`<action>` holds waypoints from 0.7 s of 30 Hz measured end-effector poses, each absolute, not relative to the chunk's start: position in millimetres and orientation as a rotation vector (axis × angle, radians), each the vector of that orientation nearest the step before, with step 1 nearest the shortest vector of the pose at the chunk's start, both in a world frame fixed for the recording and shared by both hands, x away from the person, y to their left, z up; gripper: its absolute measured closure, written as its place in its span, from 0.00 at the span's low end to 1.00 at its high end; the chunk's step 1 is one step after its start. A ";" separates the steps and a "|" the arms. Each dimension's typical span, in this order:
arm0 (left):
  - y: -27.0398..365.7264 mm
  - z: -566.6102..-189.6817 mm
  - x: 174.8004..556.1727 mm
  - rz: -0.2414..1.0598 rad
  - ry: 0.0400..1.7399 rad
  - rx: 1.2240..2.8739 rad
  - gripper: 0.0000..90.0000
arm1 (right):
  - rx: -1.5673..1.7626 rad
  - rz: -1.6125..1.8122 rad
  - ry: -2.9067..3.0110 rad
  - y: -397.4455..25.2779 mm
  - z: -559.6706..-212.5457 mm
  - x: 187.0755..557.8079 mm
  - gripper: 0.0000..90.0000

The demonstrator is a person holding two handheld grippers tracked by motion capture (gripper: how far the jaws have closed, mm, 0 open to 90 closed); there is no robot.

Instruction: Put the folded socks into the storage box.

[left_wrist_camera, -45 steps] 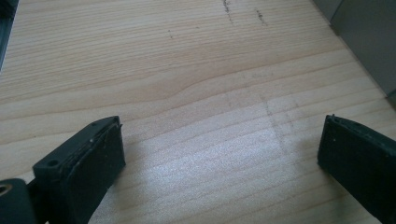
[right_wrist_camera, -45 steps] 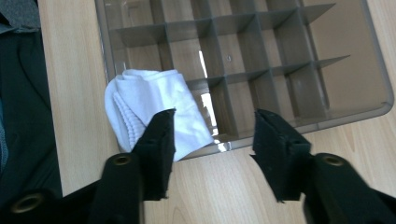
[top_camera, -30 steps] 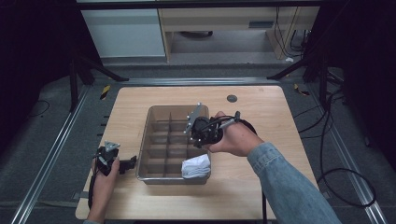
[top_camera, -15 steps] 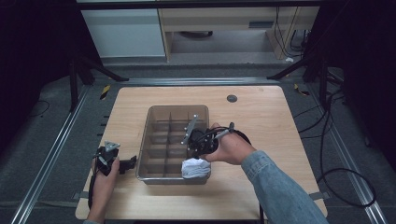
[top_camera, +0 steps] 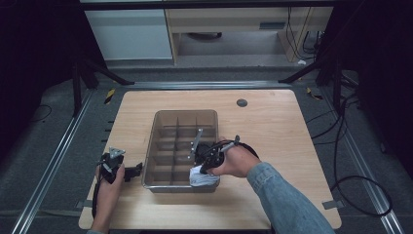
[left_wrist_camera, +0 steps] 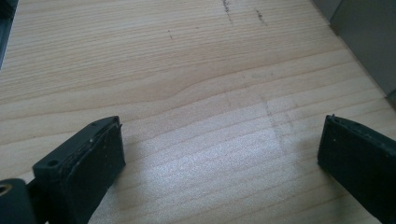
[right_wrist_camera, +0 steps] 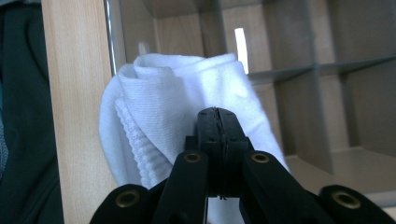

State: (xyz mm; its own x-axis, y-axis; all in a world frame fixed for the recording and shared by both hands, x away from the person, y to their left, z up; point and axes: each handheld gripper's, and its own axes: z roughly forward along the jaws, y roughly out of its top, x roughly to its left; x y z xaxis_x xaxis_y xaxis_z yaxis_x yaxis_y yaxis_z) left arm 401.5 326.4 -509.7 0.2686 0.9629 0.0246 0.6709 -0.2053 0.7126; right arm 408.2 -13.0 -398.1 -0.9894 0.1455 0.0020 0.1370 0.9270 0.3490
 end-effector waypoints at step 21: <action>326.4 -509.7 401.5 0.645 1.469 1.958 0.00 | 0.244 0.407 3.100 -5.7 -428.2 401.4 1.00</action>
State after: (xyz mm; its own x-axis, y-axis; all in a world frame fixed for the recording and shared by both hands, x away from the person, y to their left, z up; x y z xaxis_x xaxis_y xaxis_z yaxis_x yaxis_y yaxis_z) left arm 401.5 326.4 -509.7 0.2692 0.9628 0.0256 0.6706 -0.2064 0.7125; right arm 401.4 -5.7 -428.2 -0.9878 0.1548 0.0146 0.1534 0.9541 0.2571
